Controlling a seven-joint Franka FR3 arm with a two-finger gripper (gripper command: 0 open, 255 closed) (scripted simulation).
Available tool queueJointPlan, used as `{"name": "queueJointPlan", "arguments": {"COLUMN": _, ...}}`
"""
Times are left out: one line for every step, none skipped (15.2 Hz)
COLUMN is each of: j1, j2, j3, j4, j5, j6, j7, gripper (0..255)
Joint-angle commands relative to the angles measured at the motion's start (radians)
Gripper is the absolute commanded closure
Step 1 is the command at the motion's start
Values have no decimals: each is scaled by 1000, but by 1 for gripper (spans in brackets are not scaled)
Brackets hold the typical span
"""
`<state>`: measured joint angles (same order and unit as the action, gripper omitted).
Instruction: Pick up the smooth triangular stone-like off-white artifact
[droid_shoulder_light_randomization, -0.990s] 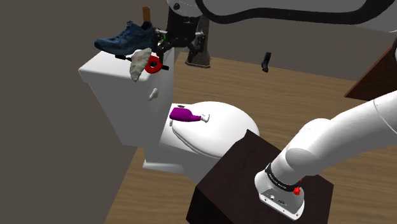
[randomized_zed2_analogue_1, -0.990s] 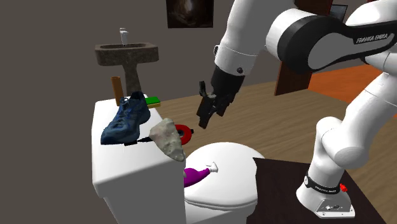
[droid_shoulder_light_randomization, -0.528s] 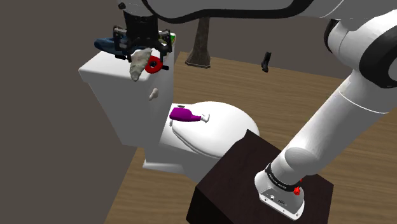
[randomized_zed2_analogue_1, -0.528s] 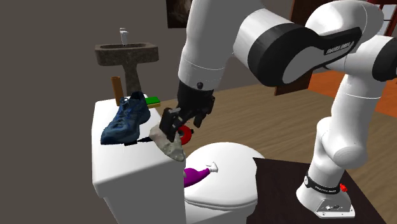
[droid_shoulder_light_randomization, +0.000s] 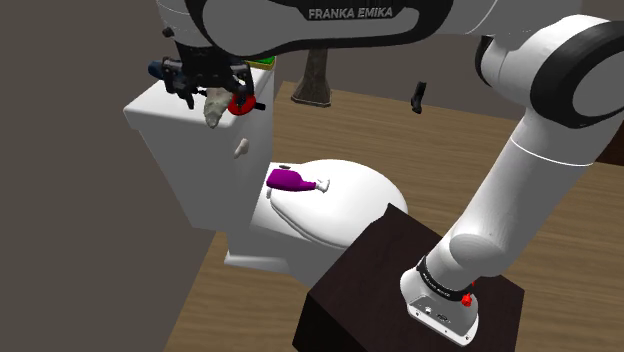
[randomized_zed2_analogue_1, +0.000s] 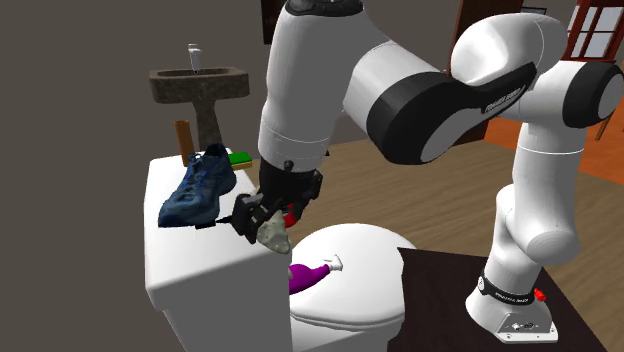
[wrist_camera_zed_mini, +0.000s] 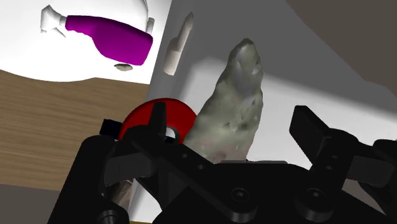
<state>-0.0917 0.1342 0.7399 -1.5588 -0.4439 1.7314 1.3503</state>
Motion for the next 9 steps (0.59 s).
{"name": "queueJointPlan", "arguments": {"j1": -4, "j2": -3, "j3": -2, "j4": -36, "j5": 0, "j6": 33, "j7": 10, "gripper": 0}}
{"name": "queueJointPlan", "arguments": {"j1": -4, "j2": -3, "j3": -2, "j4": -36, "j5": 0, "j6": 33, "j7": 10, "gripper": 0}}
{"name": "queueJointPlan", "arguments": {"j1": -4, "j2": -3, "j3": -2, "j4": -36, "j5": 0, "j6": 33, "j7": 10, "gripper": 0}}
{"name": "queueJointPlan", "arguments": {"j1": -4, "j2": -2, "j3": -2, "j4": -34, "j5": -1, "j6": 33, "j7": 9, "gripper": 255}}
{"name": "queueJointPlan", "arguments": {"j1": -4, "j2": -1, "j3": -2, "j4": -34, "j5": -1, "j6": 33, "j7": 9, "gripper": 255}}
{"name": "queueJointPlan", "arguments": {"j1": -4, "j2": 0, "j3": -2, "j4": -33, "j5": -2, "j6": 32, "j7": 9, "gripper": 255}}
{"name": "queueJointPlan", "arguments": {"j1": -4, "j2": -1, "j3": -2, "j4": -34, "j5": -2, "j6": 33, "j7": 9, "gripper": 255}}
{"name": "queueJointPlan", "arguments": {"j1": -4, "j2": -1, "j3": -2, "j4": -34, "j5": -1, "j6": 33, "j7": 9, "gripper": 255}}
{"name": "queueJointPlan", "arguments": {"j1": -4, "j2": -1, "j3": -2, "j4": -34, "j5": -1, "j6": 33, "j7": 9, "gripper": 255}}
